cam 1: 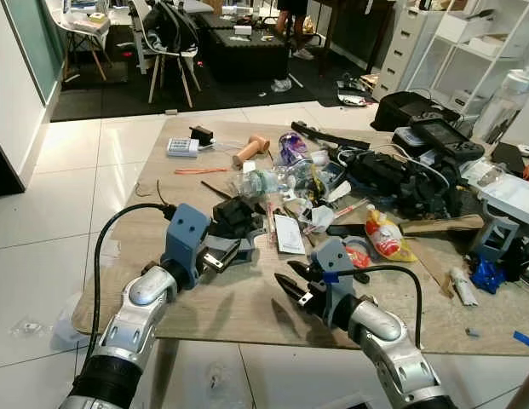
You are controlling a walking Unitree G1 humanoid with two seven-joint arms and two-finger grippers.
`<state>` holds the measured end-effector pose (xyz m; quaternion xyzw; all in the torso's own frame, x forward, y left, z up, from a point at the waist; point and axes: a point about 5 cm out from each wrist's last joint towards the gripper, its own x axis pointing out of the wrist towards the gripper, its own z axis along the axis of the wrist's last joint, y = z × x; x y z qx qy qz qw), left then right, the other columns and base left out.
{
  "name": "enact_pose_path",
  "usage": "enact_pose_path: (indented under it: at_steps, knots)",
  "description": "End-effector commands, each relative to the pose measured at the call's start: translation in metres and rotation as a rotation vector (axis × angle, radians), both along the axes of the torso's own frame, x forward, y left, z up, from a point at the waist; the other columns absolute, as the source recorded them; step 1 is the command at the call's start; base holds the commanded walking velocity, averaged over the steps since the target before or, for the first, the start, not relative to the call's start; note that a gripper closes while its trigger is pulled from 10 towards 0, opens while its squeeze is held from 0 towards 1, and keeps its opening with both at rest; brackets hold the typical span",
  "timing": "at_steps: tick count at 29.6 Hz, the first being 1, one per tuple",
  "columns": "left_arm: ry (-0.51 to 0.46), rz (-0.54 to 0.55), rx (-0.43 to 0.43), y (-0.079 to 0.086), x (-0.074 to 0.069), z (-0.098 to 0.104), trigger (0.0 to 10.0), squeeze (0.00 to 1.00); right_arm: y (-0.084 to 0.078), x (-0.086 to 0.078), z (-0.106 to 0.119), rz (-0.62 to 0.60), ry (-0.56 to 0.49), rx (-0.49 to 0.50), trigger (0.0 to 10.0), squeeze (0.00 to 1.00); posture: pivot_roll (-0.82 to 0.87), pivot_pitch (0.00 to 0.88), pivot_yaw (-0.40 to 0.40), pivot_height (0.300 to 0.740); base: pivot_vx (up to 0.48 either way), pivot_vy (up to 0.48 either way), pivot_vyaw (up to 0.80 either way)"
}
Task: Picking trash to rubbish bin
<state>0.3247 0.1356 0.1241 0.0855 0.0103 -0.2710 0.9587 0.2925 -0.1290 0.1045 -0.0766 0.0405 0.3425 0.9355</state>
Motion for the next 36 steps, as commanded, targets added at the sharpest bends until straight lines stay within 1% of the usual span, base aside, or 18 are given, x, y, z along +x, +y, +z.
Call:
enact_pose_path:
  at_steps: [1,9,13,14,15,16,17,18,20,22,24,26,29,31,33,34,35,36]
  knots:
    - [-0.001,-0.033,0.028,-0.003,0.001,0.0,10.0,1.0,0.0,0.0,-0.002,0.01,0.015,-0.003,10.0,0.0,-0.08,0.039,-0.043,0.74,0.0,0.0,0.0]
    - [-0.007,-0.056,0.029,0.001,0.003,0.001,10.0,1.0,0.001,0.001,0.002,0.041,0.017,0.009,10.0,0.0,-0.09,0.05,-0.04,0.74,0.0,0.0,0.0]
    - [-0.001,-0.084,0.056,0.008,0.007,0.001,10.0,1.0,0.0,0.001,0.001,0.045,0.026,0.016,10.0,0.0,-0.09,0.054,-0.039,0.74,0.0,0.0,0.0]
    - [0.002,-0.09,0.06,0.011,0.008,0.001,10.0,0.96,0.0,0.001,0.0,0.042,0.029,0.021,10.0,0.0,-0.09,0.054,-0.039,0.74,0.0,0.0,0.0]
    - [0.002,-0.09,0.06,0.011,0.008,0.001,10.0,0.96,0.0,0.001,0.0,0.042,0.029,0.021,10.0,0.0,-0.09,0.054,-0.039,0.74,0.0,0.0,0.0]
    - [0.003,-0.093,0.077,0.014,0.01,0.001,10.0,0.39,0.0,0.001,0.001,0.043,0.03,0.024,10.0,0.0,-0.09,0.054,-0.038,0.74,0.0,0.0,0.0]
    - [-0.006,-0.079,0.106,0.019,0.012,0.002,10.0,0.0,0.0,0.001,0.0,0.045,0.031,0.024,10.0,0.0,-0.09,0.055,-0.037,0.74,0.0,0.0,0.0]
    - [-0.01,-0.06,0.157,0.026,0.018,0.002,10.0,0.0,0.0,0.0,0.0,0.053,0.037,0.022,10.0,0.0,-0.09,0.059,-0.038,0.74,0.0,0.0,0.0]
    - [-0.009,-0.068,0.19,0.029,0.021,0.002,10.0,0.0,0.001,-0.002,-0.001,0.07,0.05,0.019,10.0,0.0,-0.09,0.058,-0.037,0.74,0.0,0.0,0.0]
    - [-0.008,-0.079,0.201,0.029,0.022,0.003,10.0,0.0,0.001,-0.002,-0.002,0.081,0.061,0.018,10.0,0.0,-0.09,0.059,-0.034,0.74,0.0,0.0,0.0]
    - [-0.003,-0.11,0.22,0.027,0.025,0.004,10.0,0.0,0.002,-0.005,-0.004,0.11,0.083,0.006,10.0,0.0,-0.09,0.059,-0.034,0.74,0.0,0.0,0.0]
    - [0.034,-0.187,0.245,0.023,0.025,0.002,10.0,0.0,0.002,-0.007,-0.005,0.128,0.1,-0.003,10.0,0.0,-0.1,0.06,-0.029,0.74,0.0,0.0,0.0]
    - [0.066,-0.233,0.24,0.02,0.024,0.0,10.0,0.0,0.002,-0.007,-0.005,0.126,0.1,-0.004,10.0,0.0,-0.1,0.06,-0.029,0.74,0.0,0.0,0.0]
    - [0.092,-0.291,0.201,0.018,0.023,0.0,10.0,0.0,0.001,-0.007,-0.005,0.126,0.101,-0.002,10.0,0.0,-0.1,0.062,-0.027,0.74,0.0,0.0,0.0]
    - [0.131,-0.383,0.157,0.014,0.018,-0.001,10.0,0.0,0.001,-0.007,-0.004,0.127,0.105,-0.001,10.0,0.0,-0.1,0.063,-0.028,0.74,0.0,0.0,0.0]
    - [0.131,-0.383,0.157,0.014,0.018,-0.001,10.0,0.0,0.001,-0.007,-0.004,0.127,0.105,-0.001,10.0,0.0,-0.1,0.063,-0.028,0.74,0.0,0.0,0.0]
    - [0.142,-0.418,0.165,0.012,0.017,-0.003,10.0,0.0,0.0,-0.008,-0.004,0.129,0.109,-0.003,10.0,0.0,-0.1,0.064,-0.028,0.74,0.0,0.0,0.0]
    - [0.142,-0.418,0.165,0.012,0.017,-0.003,10.0,0.0,0.0,-0.008,-0.004,0.129,0.109,-0.003,10.0,0.0,-0.1,0.064,-0.028,0.74,0.0,0.0,0.0]
